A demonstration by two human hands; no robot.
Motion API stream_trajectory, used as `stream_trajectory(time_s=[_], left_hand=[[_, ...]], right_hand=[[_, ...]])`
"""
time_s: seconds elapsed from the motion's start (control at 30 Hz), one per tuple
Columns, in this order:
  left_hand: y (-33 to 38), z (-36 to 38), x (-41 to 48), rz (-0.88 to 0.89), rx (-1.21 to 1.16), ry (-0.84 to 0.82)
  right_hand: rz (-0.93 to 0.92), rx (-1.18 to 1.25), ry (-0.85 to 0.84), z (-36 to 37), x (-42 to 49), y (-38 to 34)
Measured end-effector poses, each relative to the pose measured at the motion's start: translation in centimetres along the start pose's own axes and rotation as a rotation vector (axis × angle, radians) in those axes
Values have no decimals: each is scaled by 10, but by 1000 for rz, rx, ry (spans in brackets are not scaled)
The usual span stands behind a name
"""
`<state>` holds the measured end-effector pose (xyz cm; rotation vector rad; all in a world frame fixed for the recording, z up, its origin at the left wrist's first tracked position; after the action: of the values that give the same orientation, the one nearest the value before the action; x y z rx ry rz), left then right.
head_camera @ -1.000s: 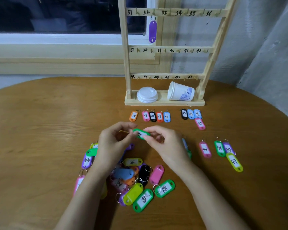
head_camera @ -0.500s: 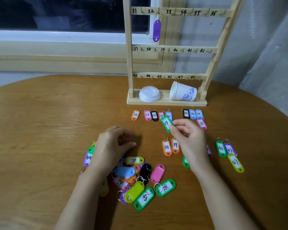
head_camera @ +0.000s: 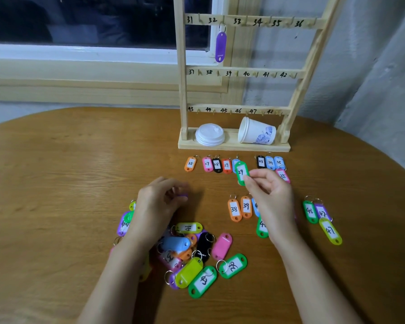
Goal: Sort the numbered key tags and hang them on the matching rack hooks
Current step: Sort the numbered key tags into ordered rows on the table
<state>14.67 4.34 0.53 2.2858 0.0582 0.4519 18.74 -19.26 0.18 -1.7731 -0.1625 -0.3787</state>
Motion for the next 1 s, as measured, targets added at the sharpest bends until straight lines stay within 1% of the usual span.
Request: stream_trajectory(time_s=[0.2,0.3,0.47,0.63,0.8,0.9,1.0], left_hand=[[6,-12,0,-3,-85,100],[7,-16,-1,18,-33,144],[4,-19,-2,-26,-150,170],[2,-22,-2,-51,-216,201],[-4,-25,-2,-114,-216,248],[-11,-25,-2,-174,-299,240],[-14,-24,-2,-207,-334,242]], right_hand=[[0,-8,8,-3,3,0],[-8,-71,-20,-4,9,-1],[14,-153,-67,-1,25,3],[80,-380,-159,16,42,14],[150,-572,-268,31,46,23],[134,-681,-256,30,48,22],[114,-742,-243,29,47,18]])
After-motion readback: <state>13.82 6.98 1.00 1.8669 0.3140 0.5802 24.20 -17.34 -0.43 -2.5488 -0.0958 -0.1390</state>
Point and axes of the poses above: each hand's wrist, its own x-axis towards the middle knuckle, its own z-axis out of the palm, y = z × x, the point moved 8 cm from there along x, towards the middle knuckle, and after that the axes turned 7 degrees about -z, right-handed, at the moved point
